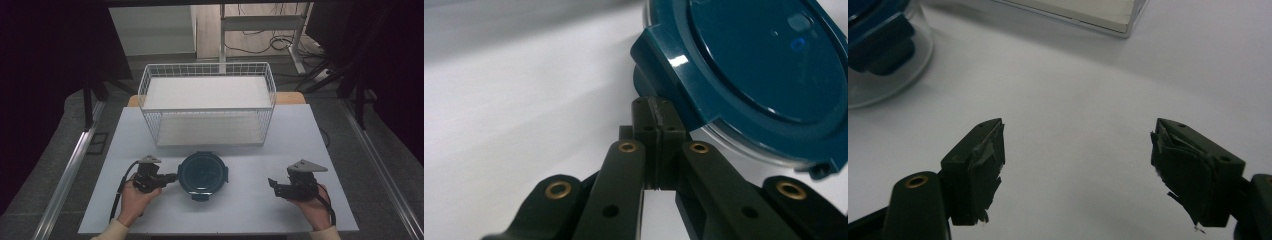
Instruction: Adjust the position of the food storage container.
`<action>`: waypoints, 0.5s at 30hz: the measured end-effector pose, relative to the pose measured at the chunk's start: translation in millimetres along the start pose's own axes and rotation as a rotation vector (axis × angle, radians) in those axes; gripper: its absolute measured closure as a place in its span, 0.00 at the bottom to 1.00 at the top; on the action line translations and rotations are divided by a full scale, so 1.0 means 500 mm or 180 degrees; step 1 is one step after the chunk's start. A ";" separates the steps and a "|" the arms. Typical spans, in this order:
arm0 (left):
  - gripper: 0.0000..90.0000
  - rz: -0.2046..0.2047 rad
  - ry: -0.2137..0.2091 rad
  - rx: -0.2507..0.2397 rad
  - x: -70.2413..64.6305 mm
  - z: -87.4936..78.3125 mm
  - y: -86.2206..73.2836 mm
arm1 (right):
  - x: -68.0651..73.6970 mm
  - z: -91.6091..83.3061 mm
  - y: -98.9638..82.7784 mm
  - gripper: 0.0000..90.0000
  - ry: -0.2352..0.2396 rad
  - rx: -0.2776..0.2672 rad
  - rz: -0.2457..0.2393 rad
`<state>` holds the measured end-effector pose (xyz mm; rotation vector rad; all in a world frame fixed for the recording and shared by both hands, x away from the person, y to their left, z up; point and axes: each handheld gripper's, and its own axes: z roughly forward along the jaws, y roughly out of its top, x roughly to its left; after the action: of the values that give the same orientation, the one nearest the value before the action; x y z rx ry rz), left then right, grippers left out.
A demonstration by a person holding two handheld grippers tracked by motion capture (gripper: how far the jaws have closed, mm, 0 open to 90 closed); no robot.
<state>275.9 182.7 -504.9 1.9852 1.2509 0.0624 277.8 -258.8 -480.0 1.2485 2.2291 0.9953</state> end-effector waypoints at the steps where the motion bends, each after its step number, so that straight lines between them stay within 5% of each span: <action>1: 1.00 0.0031 -0.0019 0.0017 -0.007 0.004 0.003 | 0.000 0.000 0.000 0.24 0.0000 -0.0002 0.0001; 11: 1.00 0.0125 -0.0122 0.0022 -0.030 0.023 0.011 | -0.001 -0.001 -0.001 0.24 -0.0005 0.0001 -0.0006; 13: 1.00 0.0125 -0.0245 -0.0045 -0.024 0.017 0.013 | -0.001 0.000 -0.001 0.24 -0.0007 0.0004 -0.0006; 15: 1.00 0.0174 -0.0139 -0.0091 -0.020 0.010 0.013 | -0.001 -0.002 -0.001 0.23 -0.0007 -0.0004 0.0012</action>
<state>277.8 170.7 -500.7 1.9858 1.1621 0.0630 277.3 -259.8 -479.8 1.2530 2.2249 0.9961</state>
